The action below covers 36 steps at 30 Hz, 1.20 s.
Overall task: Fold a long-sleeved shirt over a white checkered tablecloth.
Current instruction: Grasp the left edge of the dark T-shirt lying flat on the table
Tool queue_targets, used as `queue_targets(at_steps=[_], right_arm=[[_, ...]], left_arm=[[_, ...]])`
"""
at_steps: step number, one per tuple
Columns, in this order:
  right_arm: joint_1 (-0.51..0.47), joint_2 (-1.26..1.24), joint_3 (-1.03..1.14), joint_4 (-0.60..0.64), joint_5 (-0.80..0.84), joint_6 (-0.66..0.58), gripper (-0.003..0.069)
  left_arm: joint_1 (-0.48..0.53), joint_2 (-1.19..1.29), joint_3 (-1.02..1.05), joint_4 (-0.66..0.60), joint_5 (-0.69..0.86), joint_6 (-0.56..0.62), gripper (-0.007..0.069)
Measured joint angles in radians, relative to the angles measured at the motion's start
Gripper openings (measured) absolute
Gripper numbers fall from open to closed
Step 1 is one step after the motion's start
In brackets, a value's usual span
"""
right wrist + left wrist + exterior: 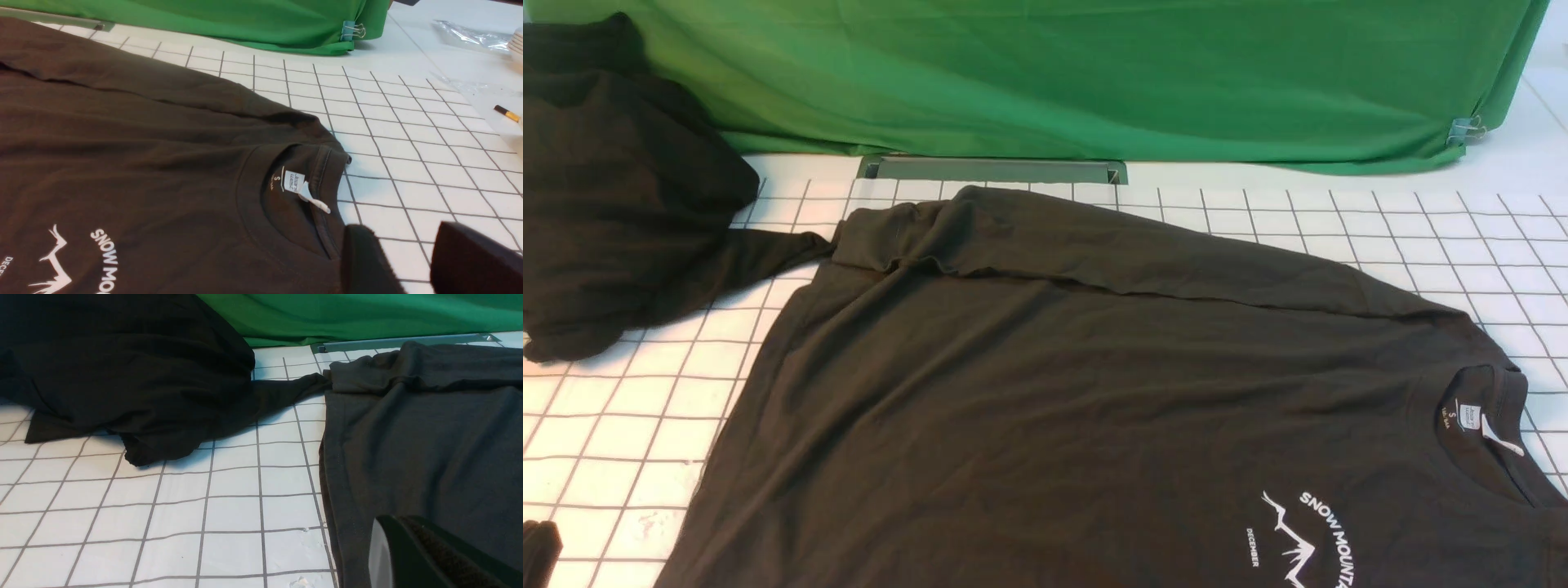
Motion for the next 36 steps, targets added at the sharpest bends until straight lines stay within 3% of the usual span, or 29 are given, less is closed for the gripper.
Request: queue_targets(at_steps=[28,30,36], right_arm=[[0.0,0.0,0.0,0.0,0.0,0.0,0.0242],[0.0,0.0,0.0,0.0,0.0,0.0,0.0242],[0.0,0.0,0.0,0.0,0.0,0.0,0.0242]], left_arm=[[0.0,0.0,0.0,-0.002,-0.009,0.0,0.0002],[0.0,0.0,0.0,-0.037,-0.033,-0.002,0.0002],[0.0,0.0,0.0,-0.38,-0.337,-0.12,0.0002]])
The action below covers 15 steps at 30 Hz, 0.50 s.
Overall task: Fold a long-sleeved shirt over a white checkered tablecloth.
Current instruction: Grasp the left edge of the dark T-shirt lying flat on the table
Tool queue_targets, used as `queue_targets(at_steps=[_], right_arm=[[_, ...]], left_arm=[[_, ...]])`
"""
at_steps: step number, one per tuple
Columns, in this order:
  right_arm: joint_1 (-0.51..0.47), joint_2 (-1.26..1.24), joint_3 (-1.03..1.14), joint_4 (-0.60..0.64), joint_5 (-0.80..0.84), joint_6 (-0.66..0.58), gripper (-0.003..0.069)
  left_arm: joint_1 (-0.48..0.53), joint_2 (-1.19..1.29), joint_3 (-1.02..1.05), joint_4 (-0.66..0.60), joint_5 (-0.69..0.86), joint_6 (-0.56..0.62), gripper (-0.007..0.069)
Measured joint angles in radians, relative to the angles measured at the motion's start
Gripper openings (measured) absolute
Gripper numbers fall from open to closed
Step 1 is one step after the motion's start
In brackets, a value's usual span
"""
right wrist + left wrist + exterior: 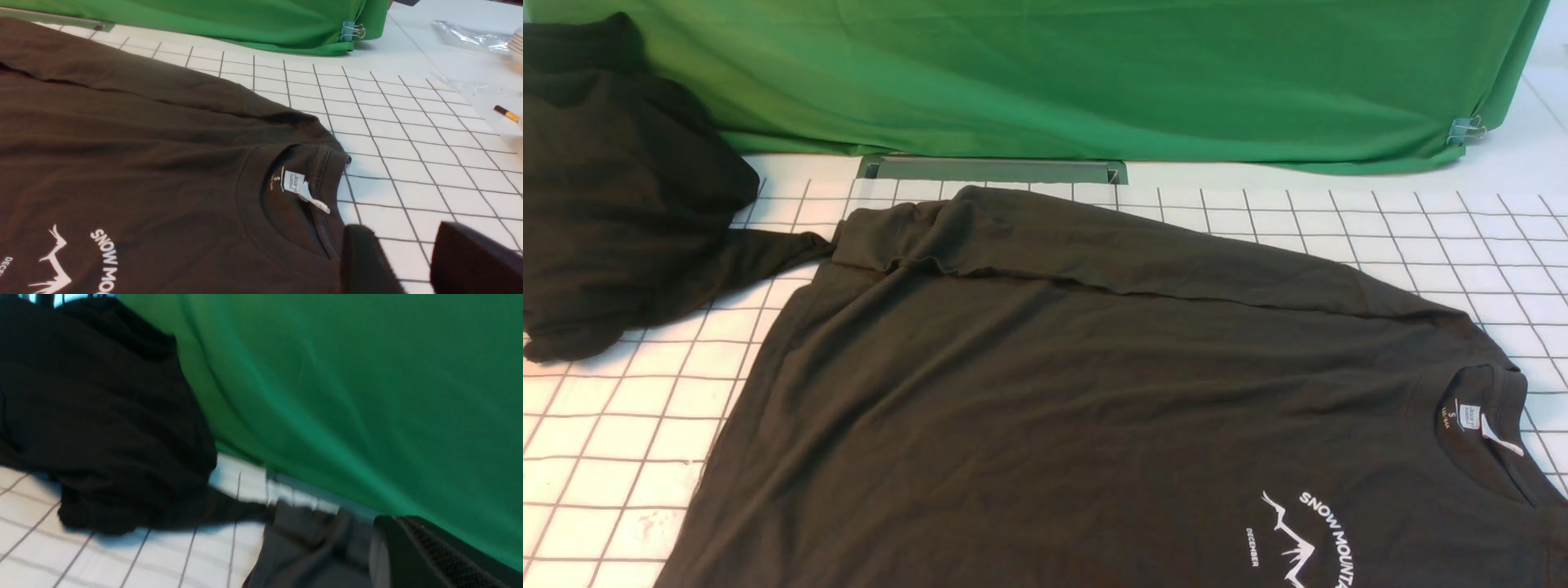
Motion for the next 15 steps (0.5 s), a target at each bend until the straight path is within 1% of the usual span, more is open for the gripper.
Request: queue_targets(at_steps=[1,2,3,4,8,10,12,13,15], right_arm=[[0.0,0.0,0.0,0.0,0.0,0.0,0.0242],[0.0,0.0,0.0,0.0,0.0,0.0,0.0242],[0.0,0.0,0.0,0.0,0.0,0.0,0.0242],[0.0,0.0,0.0,0.0,0.0,0.0,0.0242],[0.0,0.0,0.0,0.0,0.0,0.0,0.0242],[0.0,0.0,0.0,0.0,0.0,0.0,0.0242],[0.0,0.0,0.0,0.0,0.0,0.0,0.0242],[0.0,0.0,0.0,0.0,0.0,0.0,0.0242],[0.0,0.0,0.0,0.038,-0.03,0.034,0.0242]], left_arm=[[0.0,0.0,0.0,-0.015,-0.023,-0.005,0.0002],[0.0,0.0,0.0,-0.055,-0.106,-0.056,0.0002],[0.0,0.0,0.0,-0.058,-0.131,-0.063,0.0002],[0.0,0.0,0.0,-0.071,-0.227,-0.112,0.0002],[0.0,0.0,0.0,-0.052,-0.362,-0.146,0.0002],[0.0,0.0,0.0,-0.02,-0.38,-0.15,0.0002],[0.0,0.0,0.0,0.053,-0.381,-0.145,0.0002],[0.0,0.0,0.0,0.061,-0.381,-0.144,0.0002],[0.0,0.0,0.0,0.181,-0.375,-0.113,0.0002]])
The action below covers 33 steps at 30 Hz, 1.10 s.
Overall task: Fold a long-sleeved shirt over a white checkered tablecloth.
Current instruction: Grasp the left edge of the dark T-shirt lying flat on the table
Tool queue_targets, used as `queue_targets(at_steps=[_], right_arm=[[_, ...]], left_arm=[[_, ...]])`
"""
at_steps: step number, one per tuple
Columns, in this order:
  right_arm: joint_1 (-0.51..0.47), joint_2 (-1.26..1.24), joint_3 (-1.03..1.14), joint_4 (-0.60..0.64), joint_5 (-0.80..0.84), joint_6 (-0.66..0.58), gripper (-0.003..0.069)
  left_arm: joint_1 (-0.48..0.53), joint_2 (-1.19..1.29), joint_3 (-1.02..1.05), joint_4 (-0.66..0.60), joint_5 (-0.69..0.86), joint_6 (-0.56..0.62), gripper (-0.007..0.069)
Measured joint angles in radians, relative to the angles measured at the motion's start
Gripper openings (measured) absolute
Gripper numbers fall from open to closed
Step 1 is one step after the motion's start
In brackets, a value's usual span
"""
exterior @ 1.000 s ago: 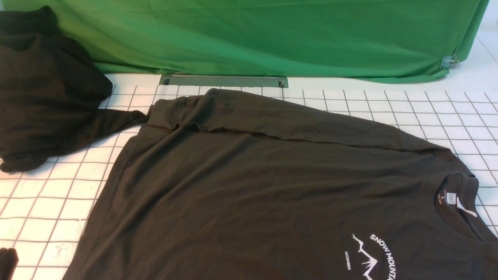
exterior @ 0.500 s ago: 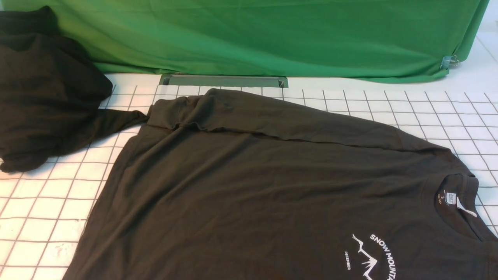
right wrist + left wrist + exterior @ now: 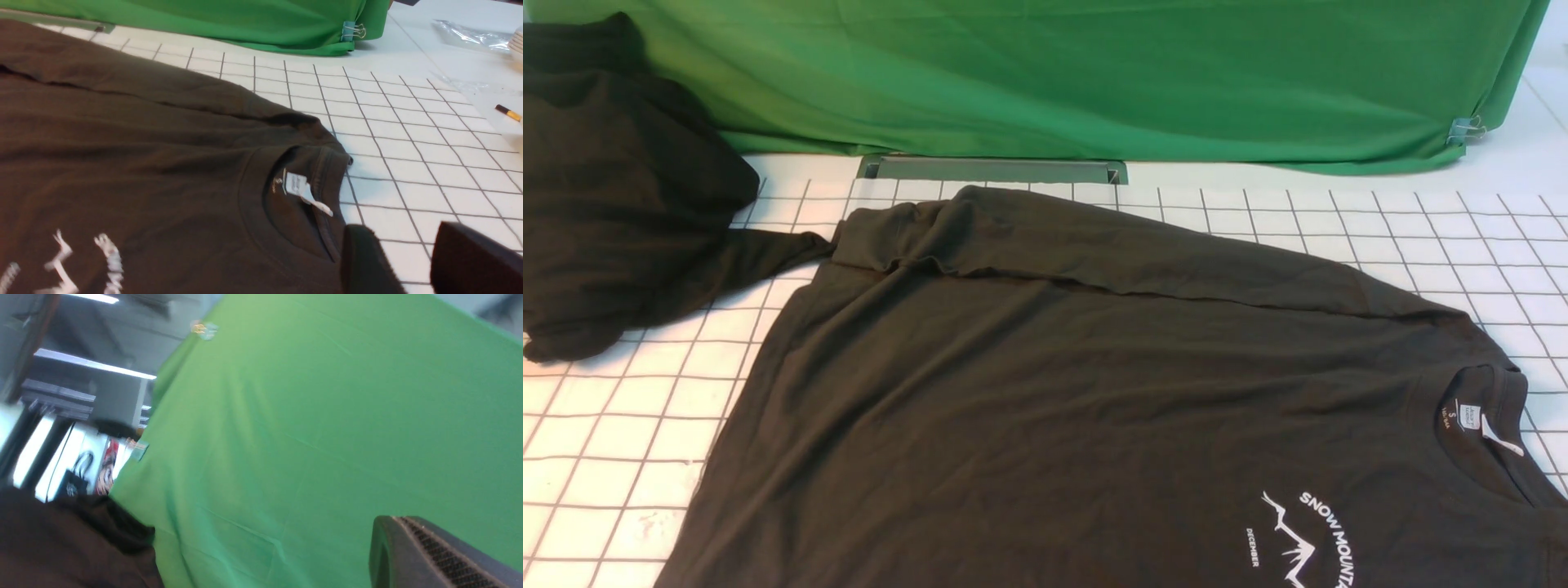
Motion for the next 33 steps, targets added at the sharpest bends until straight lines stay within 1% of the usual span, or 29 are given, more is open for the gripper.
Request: queue_targets(at_steps=[1,2,3,5,7,8,9,10,11,12,15,18,19,20,22,23,24,26,27,28,29,30,31,32,33], right_arm=[[0.0,0.0,0.0,0.012,-0.012,0.013,0.0242],[0.0,0.0,0.0,0.056,-0.06,0.066,0.0242],[0.0,0.0,0.0,0.096,-0.11,0.125,0.0242],[0.0,0.0,0.0,0.163,-0.222,0.273,0.0242],[0.0,0.0,0.0,0.186,-0.287,0.367,0.0242],[0.0,0.0,0.0,0.199,-0.338,0.428,0.0242],[0.0,0.0,0.0,0.205,-0.368,0.448,0.0242],[0.0,0.0,0.0,0.207,-0.382,0.452,0.0242],[0.0,0.0,0.0,0.21,-0.399,0.458,0.0242],[0.0,0.0,0.0,0.212,-0.413,0.46,0.0242],[0.0,0.0,0.0,0.215,-0.465,0.462,0.0242],[0.001,0.0,-0.001,0.215,-0.561,0.49,0.0238],[0.007,-0.001,-0.018,0.215,-0.555,0.498,0.0222],[0.009,-0.001,-0.029,0.213,-0.545,0.498,0.0213],[0.04,0.035,-0.153,0.162,-0.383,0.47,0.0125],[0.043,0.04,-0.166,0.162,-0.383,0.464,0.0116],[0.072,0.088,-0.276,0.134,-0.243,0.395,0.0051],[0.117,0.194,-0.429,0.12,-0.056,0.269,0.0018],[0.122,0.205,-0.429,0.12,-0.016,0.244,0.0016],[0.15,0.275,-0.519,0.115,0.105,0.176,0.001],[0.174,0.337,-0.577,0.113,0.207,0.132,0.0008],[0.207,0.423,-0.637,0.111,0.346,0.092,0.0008],[0.225,0.471,-0.671,0.11,0.399,0.069,0.0008],[0.255,0.539,-0.712,0.109,0.505,0.033,0.0008],[0.259,0.56,-0.717,0.109,0.529,0.023,0.0008]], left_arm=[[0.0,0.0,0.0,0.008,0.0,0.003,0.0002],[0.0,0.0,0.0,0.053,-0.003,0.015,0.0002],[0.0,0.0,0.0,0.071,-0.01,0.012,0.0002],[0.0,0.0,0.0,0.077,-0.04,-0.025,0.0002],[0.0,0.0,0.0,0.069,-0.079,-0.061,0.0002],[0.0,0.0,0.0,0.057,-0.133,-0.085,0.0002],[0.0,0.0,-0.004,0.043,-0.173,-0.1,0.0002],[0.0,0.0,-0.01,0.04,-0.177,-0.102,0.0002],[0.0,0.0,-0.053,0.027,-0.168,-0.12,0.0002],[0.0,0.005,-0.107,0.022,-0.127,-0.134,0.0002],[0.0,0.065,-0.323,0.018,0.178,-0.152,0.0002],[0.0,0.211,-0.595,0.018,0.6,-0.158,0.0002],[0.0,0.302,-0.684,0.018,0.765,-0.141,0.0002],[0.0,0.316,-0.697,0.018,0.819,-0.138,0.0002],[0.0,0.484,-0.832,0.018,1.095,-0.073,0.0002],[0.0,0.511,-0.839,0.017,1.115,-0.068,0.0002],[0.0,0.622,-0.881,0.012,1.261,-0.037,0.0002],[0.0,0.755,-0.893,0.011,1.398,0.018,0.0002],[0.0,0.767,-0.893,0.011,1.421,0.023,0.0002],[0.0,0.84,-0.882,0.011,1.474,0.054,0.0002],[0.0,0.897,-0.866,0.01,1.502,0.069,0.0002],[-0.005,0.969,-0.842,0.01,1.514,0.079,0.0002],[-0.009,0.996,-0.823,0.011,1.514,0.088,0.0002],[-0.035,1.06,-0.788,0.014,1.508,0.097,0.0001],[-0.039,1.067,-0.783,0.014,1.504,0.098,0.0]])
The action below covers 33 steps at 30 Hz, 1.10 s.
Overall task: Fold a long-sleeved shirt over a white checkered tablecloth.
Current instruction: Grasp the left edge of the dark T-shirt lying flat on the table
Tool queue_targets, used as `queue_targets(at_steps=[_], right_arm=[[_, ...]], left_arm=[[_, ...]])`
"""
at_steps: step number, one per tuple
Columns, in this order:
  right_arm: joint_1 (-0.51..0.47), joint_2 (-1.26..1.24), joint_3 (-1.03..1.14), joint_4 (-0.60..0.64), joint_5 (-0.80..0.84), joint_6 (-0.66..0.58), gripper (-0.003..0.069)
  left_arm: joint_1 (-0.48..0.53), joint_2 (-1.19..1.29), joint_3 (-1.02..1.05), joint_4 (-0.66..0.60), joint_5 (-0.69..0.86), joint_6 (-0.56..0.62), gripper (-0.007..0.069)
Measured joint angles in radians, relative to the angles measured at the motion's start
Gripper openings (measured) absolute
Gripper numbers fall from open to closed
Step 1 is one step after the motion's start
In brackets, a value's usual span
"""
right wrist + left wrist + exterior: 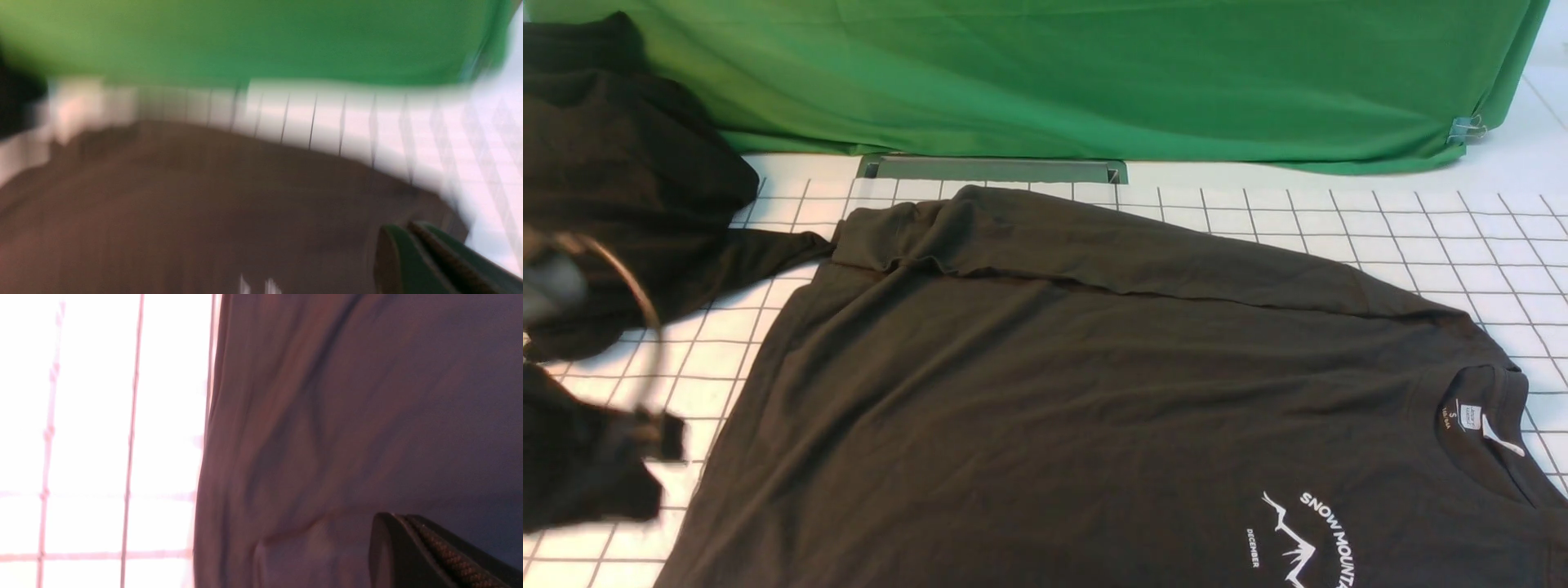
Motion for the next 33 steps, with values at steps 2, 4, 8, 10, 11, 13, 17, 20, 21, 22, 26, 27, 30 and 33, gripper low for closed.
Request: queue_targets(at_steps=[2,4,8,10,11,13,17,20,21,22,26,27,30,33], right_arm=[[0.044,0.105,-0.025,0.0,0.091,-0.038,0.0008],[0.068,0.144,-0.025,0.0,0.11,-0.047,0.0008],[0.125,0.218,-0.026,0.008,0.121,-0.059,0.0008],[0.15,0.228,-0.026,0.01,0.108,-0.059,0.0008],[0.158,0.229,-0.026,0.011,0.096,-0.059,0.0008],[0.167,0.229,-0.026,0.015,0.072,-0.059,0.0008],[0.17,0.229,-0.026,0.023,0.034,-0.058,0.0008],[0.17,0.229,-0.026,0.026,0.019,-0.057,0.0008],[0.17,0.229,-0.026,0.026,0.016,-0.057,0.0008],[0.17,0.229,-0.026,0.027,0.015,-0.057,0.0008],[0.17,0.229,-0.026,0.031,0.007,-0.057,0.0008],[0.17,0.229,-0.026,0.031,0.006,-0.057,0.0008],[0.17,0.229,-0.026,0.034,0.001,-0.057,0.0009],[0.17,0.229,-0.026,0.034,0.001,-0.058,0.001]], left_arm=[[-0.059,0.067,0.061,0.018,-0.032,-0.004,-0.0006],[-0.103,0.103,0.087,0.039,-0.055,-0.024,-0.0007],[-0.208,0.185,0.144,0.15,-0.1,-0.131,-0.0004],[-0.24,0.225,0.156,0.218,-0.118,-0.209,0.0015],[-0.243,0.239,0.158,0.232,-0.131,-0.231,0.0036],[-0.247,0.263,0.158,0.234,-0.151,-0.245,0.0082],[-0.247,0.302,0.158,0.235,-0.17,-0.25,0.0234],[-0.247,0.325,0.158,0.229,-0.196,-0.248,0.0325],[-0.247,0.333,0.158,0.219,-0.201,-0.244,0.0347],[-0.247,0.338,0.158,0.212,-0.202,-0.242,0.0358],[-0.247,0.341,0.158,0.209,-0.208,-0.241,0.0321],[-0.247,0.341,0.158,0.208,-0.21,-0.241,0.0311],[-0.247,0.345,0.158,0.207,-0.211,-0.237,0.0191],[-0.247,0.346,0.158,0.207,-0.206,-0.236,0.0115]])
